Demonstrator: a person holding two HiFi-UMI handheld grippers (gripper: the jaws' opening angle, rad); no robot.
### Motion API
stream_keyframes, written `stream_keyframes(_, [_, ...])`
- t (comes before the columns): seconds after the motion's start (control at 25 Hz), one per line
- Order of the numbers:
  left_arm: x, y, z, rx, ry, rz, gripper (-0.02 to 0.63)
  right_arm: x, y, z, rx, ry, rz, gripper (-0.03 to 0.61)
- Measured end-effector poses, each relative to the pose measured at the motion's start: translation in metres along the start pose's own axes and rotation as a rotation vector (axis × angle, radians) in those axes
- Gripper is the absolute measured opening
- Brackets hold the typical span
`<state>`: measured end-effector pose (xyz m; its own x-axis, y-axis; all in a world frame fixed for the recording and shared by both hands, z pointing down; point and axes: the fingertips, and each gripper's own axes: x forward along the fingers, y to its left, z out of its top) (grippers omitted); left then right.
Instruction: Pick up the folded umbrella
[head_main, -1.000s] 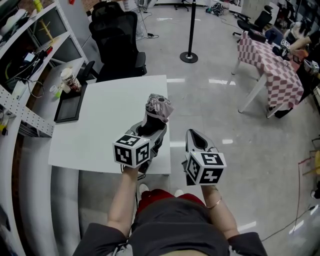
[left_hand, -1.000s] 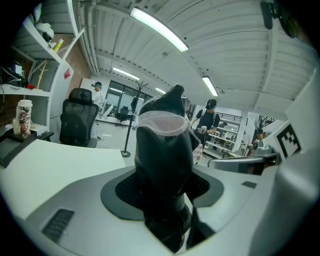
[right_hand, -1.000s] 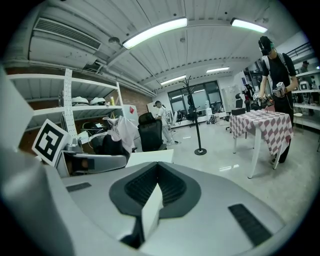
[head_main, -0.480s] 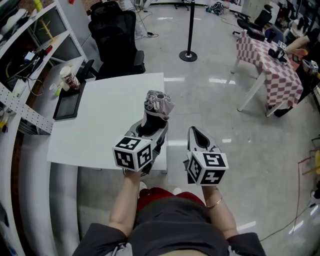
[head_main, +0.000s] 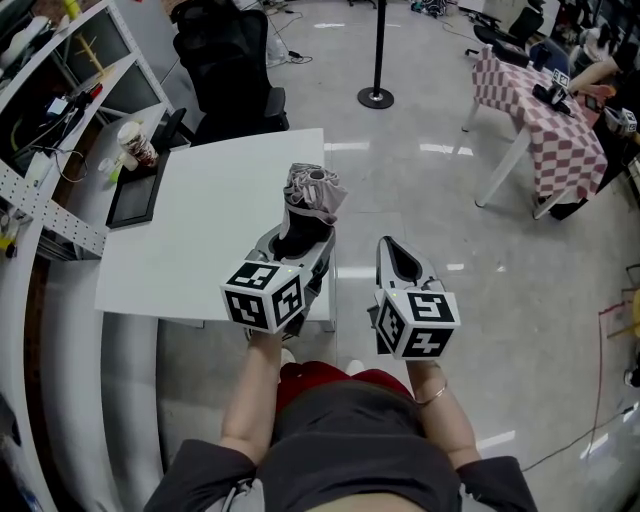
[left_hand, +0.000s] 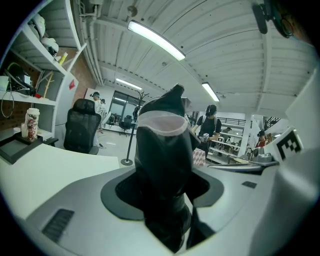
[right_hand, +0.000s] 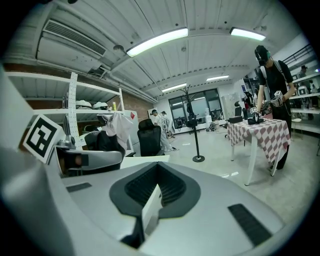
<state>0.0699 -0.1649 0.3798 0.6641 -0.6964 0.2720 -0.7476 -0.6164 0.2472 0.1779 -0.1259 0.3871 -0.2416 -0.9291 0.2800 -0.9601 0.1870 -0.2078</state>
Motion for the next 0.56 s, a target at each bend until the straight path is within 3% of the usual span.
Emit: stream_keyframes(0.56, [-0.018, -0.016, -0.004, -0.003, -0.023, 0.019, 0.230, -0.024, -0.002, -0.002, -0.008, -0.023, -0.001, 0.018])
